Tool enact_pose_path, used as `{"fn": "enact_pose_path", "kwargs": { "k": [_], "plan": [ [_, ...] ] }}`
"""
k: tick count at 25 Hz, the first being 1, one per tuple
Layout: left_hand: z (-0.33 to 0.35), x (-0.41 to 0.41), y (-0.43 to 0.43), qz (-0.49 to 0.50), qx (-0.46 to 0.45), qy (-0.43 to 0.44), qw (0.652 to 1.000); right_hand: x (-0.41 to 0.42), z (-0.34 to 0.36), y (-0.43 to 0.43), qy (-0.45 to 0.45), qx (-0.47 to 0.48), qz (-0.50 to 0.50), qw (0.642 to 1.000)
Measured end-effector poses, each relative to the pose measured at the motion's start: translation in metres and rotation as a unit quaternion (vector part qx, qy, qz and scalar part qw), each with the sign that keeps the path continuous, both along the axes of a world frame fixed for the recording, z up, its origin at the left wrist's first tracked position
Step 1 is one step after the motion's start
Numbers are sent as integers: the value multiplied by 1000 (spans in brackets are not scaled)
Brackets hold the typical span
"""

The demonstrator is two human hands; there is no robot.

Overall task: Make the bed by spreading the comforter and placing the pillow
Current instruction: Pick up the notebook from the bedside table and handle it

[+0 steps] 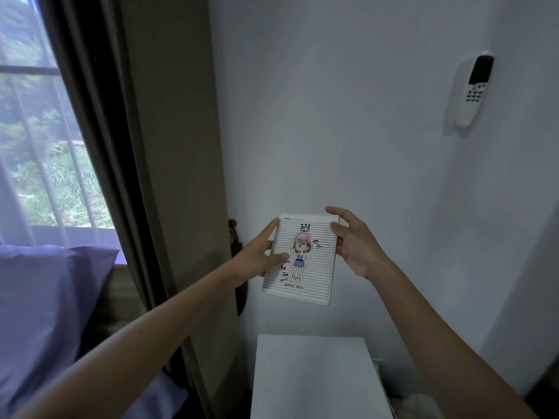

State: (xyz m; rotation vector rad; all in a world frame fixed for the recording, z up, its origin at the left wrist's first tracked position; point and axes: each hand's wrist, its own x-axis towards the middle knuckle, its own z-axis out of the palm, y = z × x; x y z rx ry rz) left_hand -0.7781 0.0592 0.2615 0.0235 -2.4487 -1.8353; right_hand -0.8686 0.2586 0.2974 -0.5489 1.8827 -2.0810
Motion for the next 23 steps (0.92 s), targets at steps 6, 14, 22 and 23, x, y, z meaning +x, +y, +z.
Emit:
{"fn": "enact_pose_path", "kwargs": {
  "k": [6, 14, 22, 23],
  "plan": [
    [-5, -1, 13, 32, -48, 67, 996, -3, -26, 4, 125, 110, -57, 984],
    [-52, -3, 30, 104, -77, 75, 989, 4, -80, 15, 122, 214, 6, 969],
    [-191, -1, 69, 176, -114, -58, 976, -6, -208, 28, 62, 314, 65, 945],
    [-214, 1, 72, 176, -109, -81, 975, -7, -232, 30, 56, 330, 75, 939]
  ]
}}
